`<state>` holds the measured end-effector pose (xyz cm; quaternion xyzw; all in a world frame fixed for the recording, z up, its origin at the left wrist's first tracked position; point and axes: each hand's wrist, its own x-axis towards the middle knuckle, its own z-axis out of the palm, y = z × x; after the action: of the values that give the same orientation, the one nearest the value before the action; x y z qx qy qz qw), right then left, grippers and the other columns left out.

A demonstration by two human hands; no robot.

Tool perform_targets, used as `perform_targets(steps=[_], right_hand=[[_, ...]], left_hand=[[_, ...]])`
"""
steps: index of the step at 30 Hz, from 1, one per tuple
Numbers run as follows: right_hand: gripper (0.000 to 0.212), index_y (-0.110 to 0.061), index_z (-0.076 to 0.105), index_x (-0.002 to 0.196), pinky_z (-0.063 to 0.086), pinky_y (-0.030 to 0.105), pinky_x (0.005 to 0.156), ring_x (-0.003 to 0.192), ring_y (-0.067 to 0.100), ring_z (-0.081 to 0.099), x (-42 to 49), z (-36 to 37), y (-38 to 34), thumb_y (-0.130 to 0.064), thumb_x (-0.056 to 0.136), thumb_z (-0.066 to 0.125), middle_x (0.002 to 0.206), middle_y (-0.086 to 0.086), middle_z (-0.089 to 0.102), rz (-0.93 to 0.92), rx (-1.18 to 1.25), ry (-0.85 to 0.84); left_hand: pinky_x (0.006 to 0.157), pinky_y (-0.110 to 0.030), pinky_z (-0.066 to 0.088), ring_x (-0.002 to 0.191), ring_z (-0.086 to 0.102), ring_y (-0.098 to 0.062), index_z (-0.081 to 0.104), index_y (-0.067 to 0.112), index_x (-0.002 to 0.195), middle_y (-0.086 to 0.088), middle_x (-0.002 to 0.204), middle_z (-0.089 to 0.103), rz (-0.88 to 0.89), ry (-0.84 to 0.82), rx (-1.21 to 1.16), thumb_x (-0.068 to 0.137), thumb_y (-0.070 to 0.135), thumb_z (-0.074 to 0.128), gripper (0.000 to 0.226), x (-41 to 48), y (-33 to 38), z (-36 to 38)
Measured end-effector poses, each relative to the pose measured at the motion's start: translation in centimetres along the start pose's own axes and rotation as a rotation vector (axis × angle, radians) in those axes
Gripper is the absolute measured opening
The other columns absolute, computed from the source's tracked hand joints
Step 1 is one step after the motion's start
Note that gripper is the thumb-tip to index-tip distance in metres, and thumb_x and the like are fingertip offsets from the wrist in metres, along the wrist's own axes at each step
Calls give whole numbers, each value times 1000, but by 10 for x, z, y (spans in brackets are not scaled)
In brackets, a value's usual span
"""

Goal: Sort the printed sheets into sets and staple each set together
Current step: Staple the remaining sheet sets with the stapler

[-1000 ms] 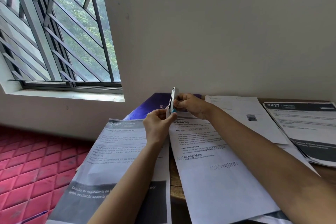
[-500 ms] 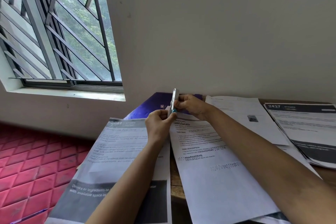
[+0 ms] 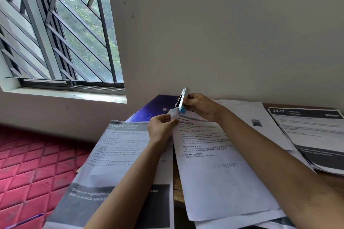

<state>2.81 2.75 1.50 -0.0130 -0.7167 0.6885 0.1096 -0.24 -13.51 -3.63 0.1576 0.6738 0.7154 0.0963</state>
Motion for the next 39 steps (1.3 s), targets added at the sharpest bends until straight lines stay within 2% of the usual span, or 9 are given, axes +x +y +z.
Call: perform_targets(steps=[5, 11, 15, 21, 29, 32, 35, 37, 39], right_hand=[[12, -4, 59, 100, 52, 21, 75, 84, 15, 63, -1, -1, 1, -10, 98, 49, 95, 8, 65, 4, -58, -34], [23, 3, 54, 117, 52, 19, 76, 86, 12, 65, -2, 3, 3, -6, 98, 47, 96, 7, 65, 27, -77, -80], [17, -1, 56, 111, 53, 23, 87, 92, 16, 64, -3, 4, 3, -3, 97, 47, 98, 8, 65, 38, -81, -147], [13, -3, 58, 101, 52, 26, 92, 94, 19, 64, -2, 1, 4, 1, 96, 47, 97, 10, 65, 41, 10, -185], [11, -6, 59, 103, 48, 32, 97, 95, 19, 62, 3, 2, 6, -6, 95, 53, 99, 8, 65, 43, -71, -114], [10, -8, 61, 101, 44, 42, 105, 97, 21, 62, 3, 6, 5, -6, 94, 54, 99, 8, 66, 19, -106, -82], [10, -10, 63, 101, 40, 46, 106, 100, 26, 58, 1, 8, 3, -8, 94, 55, 101, 11, 65, 10, -159, -71], [10, -11, 64, 101, 41, 46, 104, 99, 27, 58, 0, 9, 1, -11, 94, 57, 102, 13, 64, 1, -181, -67], [9, -13, 64, 100, 46, 40, 99, 97, 24, 61, -2, 11, -2, -11, 94, 57, 98, 8, 67, -9, -188, -67]], left_hand=[[69, -31, 61, 72, 73, -16, 74, 12, 91, -7, 87, 75, 15, 23, 16, 81, 10, 74, 11, -1, 1, 1], [59, -22, 57, 68, 72, -14, 75, 12, 89, -4, 80, 75, 37, 37, 8, 87, 30, 71, 18, -3, 3, 2], [52, -13, 50, 59, 67, -5, 75, 12, 91, -2, 78, 73, 84, 84, 75, 88, 26, 69, 16, -3, 3, 2], [50, -11, 48, 63, 66, -6, 75, 11, 94, -2, 81, 73, 116, 112, 131, 89, 28, 68, 19, -2, 3, 0], [49, -9, 46, 69, 66, -8, 75, 11, 94, -3, 84, 72, 145, 123, 192, 91, 25, 66, 17, 0, 2, 1], [52, -9, 47, 71, 66, -6, 76, 13, 93, -2, 84, 73, 163, 143, 224, 90, 25, 66, 16, 2, 2, 0], [56, -11, 49, 71, 65, -5, 76, 12, 93, 1, 82, 72, 183, 147, 247, 90, 23, 67, 14, 2, 2, 1], [63, -17, 54, 73, 67, -7, 76, 13, 92, 0, 83, 73, 193, 144, 240, 90, 23, 67, 14, 2, 2, 1], [62, -18, 55, 72, 67, -7, 76, 14, 88, 2, 80, 72, 197, 143, 228, 90, 23, 67, 13, 1, 2, 1]])
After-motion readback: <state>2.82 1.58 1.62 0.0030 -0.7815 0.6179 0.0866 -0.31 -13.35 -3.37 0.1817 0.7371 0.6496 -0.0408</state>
